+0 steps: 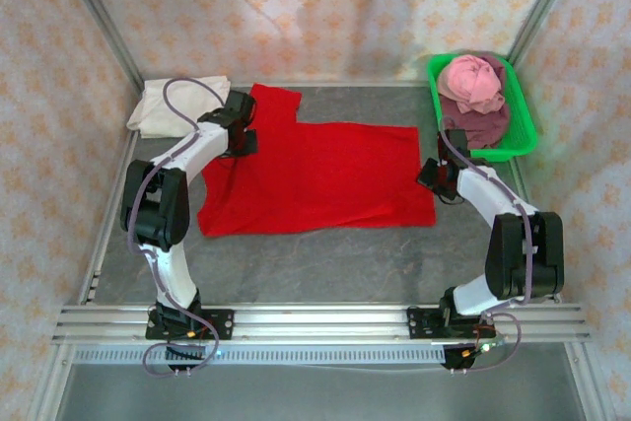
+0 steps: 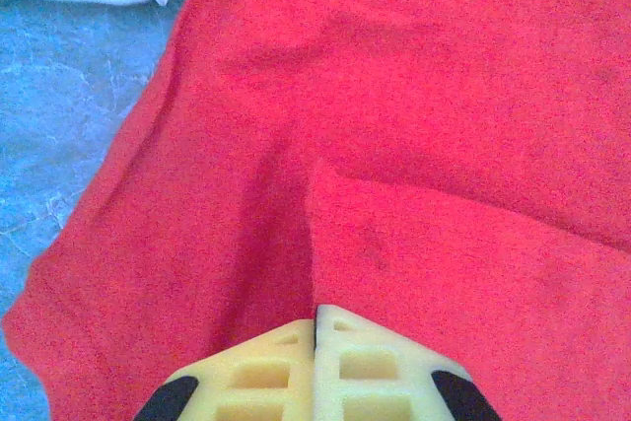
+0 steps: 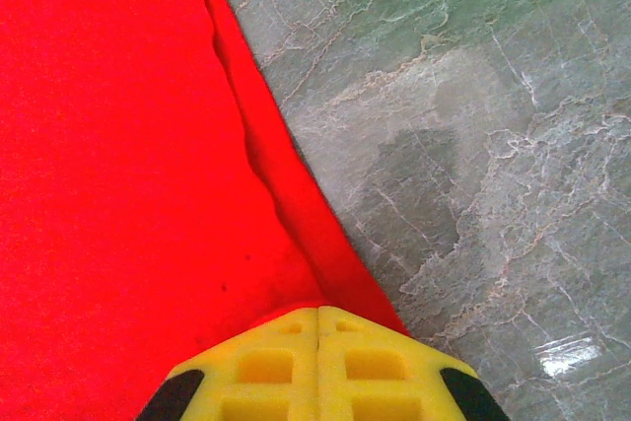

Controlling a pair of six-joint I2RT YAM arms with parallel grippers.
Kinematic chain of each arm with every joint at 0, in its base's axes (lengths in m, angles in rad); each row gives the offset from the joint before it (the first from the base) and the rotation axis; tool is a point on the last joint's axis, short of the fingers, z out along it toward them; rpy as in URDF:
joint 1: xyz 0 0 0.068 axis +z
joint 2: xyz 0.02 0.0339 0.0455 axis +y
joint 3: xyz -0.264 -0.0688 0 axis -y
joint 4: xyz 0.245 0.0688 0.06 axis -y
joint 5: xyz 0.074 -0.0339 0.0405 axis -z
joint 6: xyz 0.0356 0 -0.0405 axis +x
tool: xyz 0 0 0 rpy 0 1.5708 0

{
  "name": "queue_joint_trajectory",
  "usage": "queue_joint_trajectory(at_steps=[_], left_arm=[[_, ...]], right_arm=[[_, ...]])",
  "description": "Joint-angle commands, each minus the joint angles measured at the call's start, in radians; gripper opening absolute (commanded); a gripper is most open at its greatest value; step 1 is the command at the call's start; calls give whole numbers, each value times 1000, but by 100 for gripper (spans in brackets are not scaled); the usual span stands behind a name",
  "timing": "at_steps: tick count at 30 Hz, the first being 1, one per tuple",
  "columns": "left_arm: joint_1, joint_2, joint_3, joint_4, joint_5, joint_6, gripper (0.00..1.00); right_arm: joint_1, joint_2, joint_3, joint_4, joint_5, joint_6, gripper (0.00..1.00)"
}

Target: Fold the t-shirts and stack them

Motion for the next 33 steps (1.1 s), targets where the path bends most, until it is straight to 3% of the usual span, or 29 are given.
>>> queue_joint_trajectory(at_steps=[1, 12, 22, 30, 31, 33], left_arm=[[24, -18, 41, -46, -67, 31, 0], [41, 4, 90, -71, -102, 54, 0], [52, 81, 149, -81, -138, 69, 0], [55, 126, 195, -92, -155, 82, 0], [56, 134, 208, -94, -150, 89, 12], [55, 137, 229, -101, -146, 95, 38]], right_arm=[[8, -35, 26, -16, 20, 11, 0], [23, -9, 42, 14, 32, 7, 0], [23, 70, 67, 79, 130, 1, 0], [24, 164, 126, 121, 92, 5, 0], [25, 173, 135, 118, 95, 10, 0], [25, 179, 146, 110, 97, 19, 14]])
